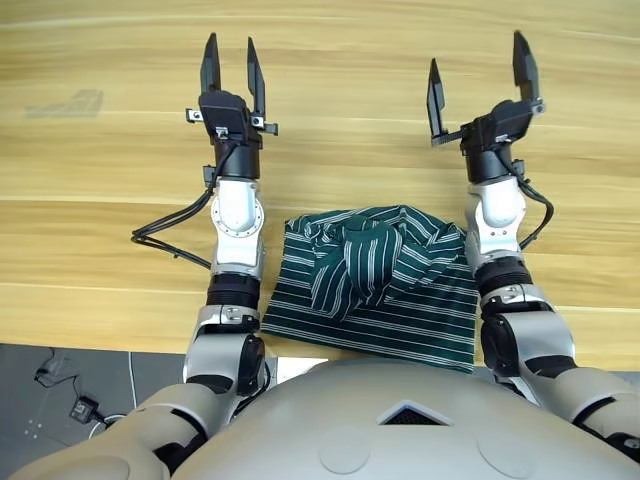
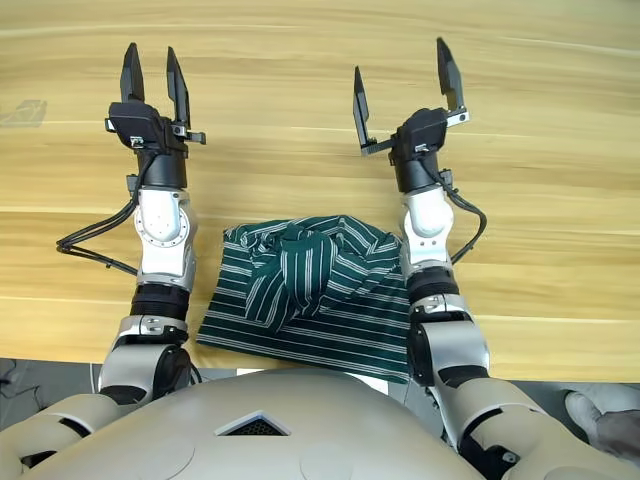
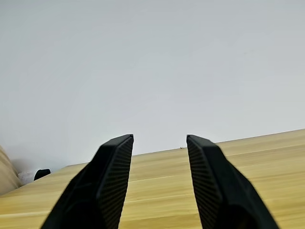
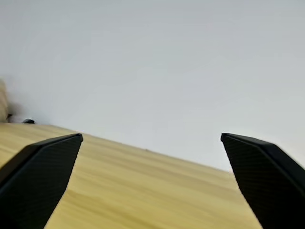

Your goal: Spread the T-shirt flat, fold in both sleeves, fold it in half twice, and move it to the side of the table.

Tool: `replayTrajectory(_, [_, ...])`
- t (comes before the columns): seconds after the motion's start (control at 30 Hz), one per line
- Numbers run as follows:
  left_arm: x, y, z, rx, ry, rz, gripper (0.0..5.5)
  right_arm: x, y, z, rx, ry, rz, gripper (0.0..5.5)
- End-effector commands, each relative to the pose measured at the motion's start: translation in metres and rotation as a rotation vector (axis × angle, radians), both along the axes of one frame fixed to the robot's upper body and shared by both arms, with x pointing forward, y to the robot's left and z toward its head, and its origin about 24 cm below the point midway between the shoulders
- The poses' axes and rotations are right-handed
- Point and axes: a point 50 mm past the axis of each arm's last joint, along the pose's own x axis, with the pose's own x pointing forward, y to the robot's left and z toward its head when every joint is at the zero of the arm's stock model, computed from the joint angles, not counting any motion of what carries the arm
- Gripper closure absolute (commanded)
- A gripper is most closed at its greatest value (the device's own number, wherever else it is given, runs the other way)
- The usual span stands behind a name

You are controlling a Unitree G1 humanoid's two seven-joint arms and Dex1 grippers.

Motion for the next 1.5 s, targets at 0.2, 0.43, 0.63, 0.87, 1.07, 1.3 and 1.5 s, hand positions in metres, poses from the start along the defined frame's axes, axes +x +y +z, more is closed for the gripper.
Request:
replayTrajectory(0.2, [-0.007, -0.014, -0.003, -0.032, 0.029, 0.036, 3.43, -0.110, -0.007, 0.011, -0.312, 0.337, 0.761, 0.10])
replayTrajectory(0.43, [-0.002, -0.024, -0.002, -0.026, 0.048, 0.025, 3.43, -0.146, -0.002, 0.015, -0.753, 0.484, 1.048, 0.10])
replayTrajectory(0.63, [0.004, -0.032, -0.002, -0.021, 0.052, 0.002, 3.43, -0.143, 0.020, 0.021, -0.830, 0.380, 1.040, 0.10])
replayTrajectory(0.87, [0.006, -0.035, -0.002, -0.019, 0.049, -0.005, 3.43, -0.143, 0.028, 0.008, -1.015, 0.273, 0.968, 0.10])
replayTrajectory(1.07, [0.007, -0.033, 0.000, -0.023, 0.045, 0.003, 3.43, -0.151, 0.019, -0.008, -1.115, 0.349, 0.997, 0.10])
replayTrajectory(1.3, [0.006, -0.035, 0.000, -0.026, 0.046, 0.000, 3.41, -0.142, 0.015, -0.012, -1.164, 0.344, 0.935, 0.26])
replayTrajectory(1.5, [0.006, -0.036, 0.000, -0.026, 0.046, -0.006, 3.41, -0.140, 0.015, -0.009, -1.145, 0.333, 0.917, 1.24])
